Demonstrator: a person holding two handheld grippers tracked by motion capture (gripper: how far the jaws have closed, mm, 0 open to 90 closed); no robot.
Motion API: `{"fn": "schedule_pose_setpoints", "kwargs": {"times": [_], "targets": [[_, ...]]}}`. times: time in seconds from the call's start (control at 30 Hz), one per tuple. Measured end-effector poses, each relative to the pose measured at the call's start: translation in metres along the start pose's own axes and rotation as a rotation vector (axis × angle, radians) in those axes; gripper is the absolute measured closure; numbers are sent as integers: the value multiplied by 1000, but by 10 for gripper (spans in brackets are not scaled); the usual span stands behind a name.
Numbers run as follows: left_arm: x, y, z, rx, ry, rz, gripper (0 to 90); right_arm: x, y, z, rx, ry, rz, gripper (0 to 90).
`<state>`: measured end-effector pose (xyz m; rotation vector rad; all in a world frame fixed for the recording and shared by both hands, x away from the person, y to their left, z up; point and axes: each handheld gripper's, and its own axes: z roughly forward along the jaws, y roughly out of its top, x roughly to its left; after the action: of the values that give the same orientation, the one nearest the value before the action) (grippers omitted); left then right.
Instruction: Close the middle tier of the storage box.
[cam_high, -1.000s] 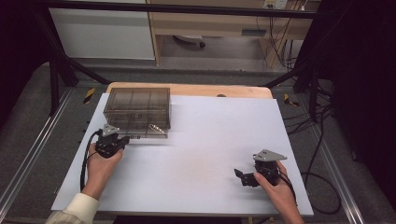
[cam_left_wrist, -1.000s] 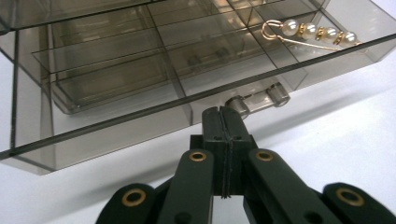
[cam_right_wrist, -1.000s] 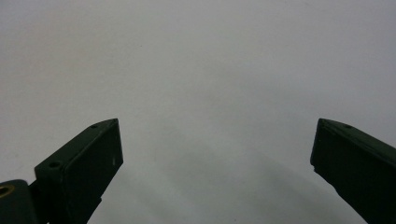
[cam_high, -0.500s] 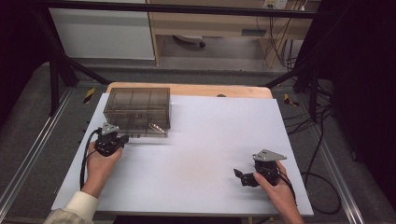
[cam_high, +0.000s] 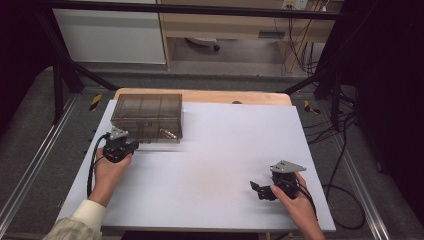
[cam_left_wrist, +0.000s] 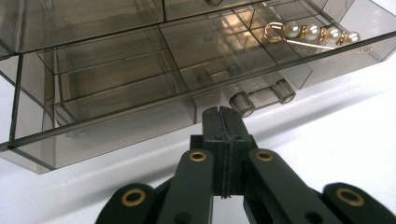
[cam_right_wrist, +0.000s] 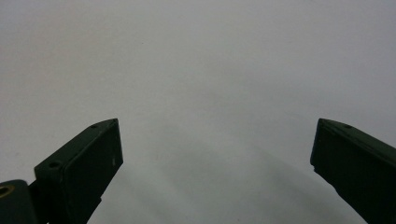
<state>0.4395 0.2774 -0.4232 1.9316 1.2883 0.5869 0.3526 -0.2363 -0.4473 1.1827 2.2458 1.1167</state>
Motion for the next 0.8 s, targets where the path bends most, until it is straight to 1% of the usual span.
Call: {"fn": "schedule_pose_setpoints", "kwargs": {"times": [0.23,0.3,0.43,0.57,0.67,0.73,0.8], "targets": [[1,3,3,9,2,9,900,0,0,0,1,-1,-3,26],[1,4,3,7,-1,7,900,0,0,0,0,-1,3,27],[2,6,3,6,0,10,900,0,0,-1,-9,-1,-1,26],[2,8,3,10,5,17,900,0,0,0,-1,0,-4,27],[3,9,3,5,-4,3,900,0,0,-1,-4,2,-1,26],[4,10,3,5,-3,7,900,0,1,-2,-10,-3,-2,26],[6,10,3,4,0,1,900,0,1,-2,-10,-4,0,26]]}}
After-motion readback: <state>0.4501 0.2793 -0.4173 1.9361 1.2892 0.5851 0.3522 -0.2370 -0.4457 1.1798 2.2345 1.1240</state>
